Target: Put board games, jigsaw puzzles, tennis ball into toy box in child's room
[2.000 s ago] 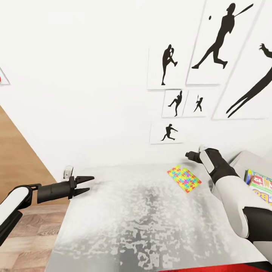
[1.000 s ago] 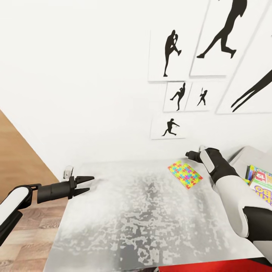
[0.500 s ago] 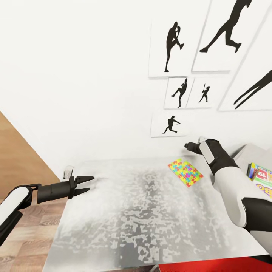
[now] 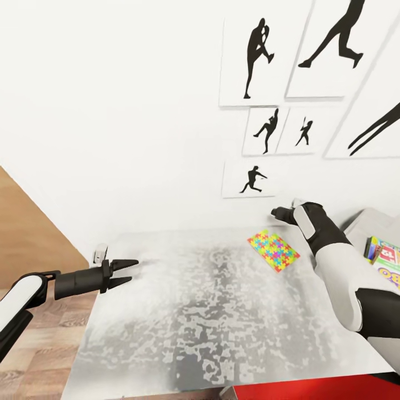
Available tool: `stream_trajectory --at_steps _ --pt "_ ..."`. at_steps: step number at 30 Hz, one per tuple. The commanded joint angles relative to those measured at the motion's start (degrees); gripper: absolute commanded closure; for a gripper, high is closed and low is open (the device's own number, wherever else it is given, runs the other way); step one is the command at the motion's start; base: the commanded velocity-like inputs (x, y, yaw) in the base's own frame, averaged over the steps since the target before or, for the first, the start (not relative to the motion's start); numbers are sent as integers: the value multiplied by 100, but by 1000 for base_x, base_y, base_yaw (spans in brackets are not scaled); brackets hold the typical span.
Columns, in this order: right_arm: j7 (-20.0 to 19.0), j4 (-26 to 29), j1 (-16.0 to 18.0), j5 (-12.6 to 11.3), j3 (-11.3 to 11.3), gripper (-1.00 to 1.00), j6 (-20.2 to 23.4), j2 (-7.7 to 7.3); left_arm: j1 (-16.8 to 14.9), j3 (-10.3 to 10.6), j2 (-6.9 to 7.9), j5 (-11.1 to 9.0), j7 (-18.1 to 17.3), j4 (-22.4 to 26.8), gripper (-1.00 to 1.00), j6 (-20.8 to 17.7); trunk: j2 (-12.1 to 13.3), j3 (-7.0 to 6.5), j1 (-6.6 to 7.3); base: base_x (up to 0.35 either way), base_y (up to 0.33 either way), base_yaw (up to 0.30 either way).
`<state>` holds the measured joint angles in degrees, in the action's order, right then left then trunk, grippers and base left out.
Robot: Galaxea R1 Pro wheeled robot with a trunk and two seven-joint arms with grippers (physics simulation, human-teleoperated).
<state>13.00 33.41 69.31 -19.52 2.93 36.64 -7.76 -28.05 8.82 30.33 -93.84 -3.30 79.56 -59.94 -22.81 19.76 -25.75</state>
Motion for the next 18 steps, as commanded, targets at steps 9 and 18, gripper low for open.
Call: stream_trajectory --at_steps 9,18 --pt "45 -99 0 -69 -5 -100 5 -12 184 12 238 58 -1472 47 -100 -6 -11 95 -3 0 0 0" --pt "45 -197 0 -78 16 -100 1 -57 276 43 441 67 -2088 60 -100 -6 -11 180 -3 0 0 0"
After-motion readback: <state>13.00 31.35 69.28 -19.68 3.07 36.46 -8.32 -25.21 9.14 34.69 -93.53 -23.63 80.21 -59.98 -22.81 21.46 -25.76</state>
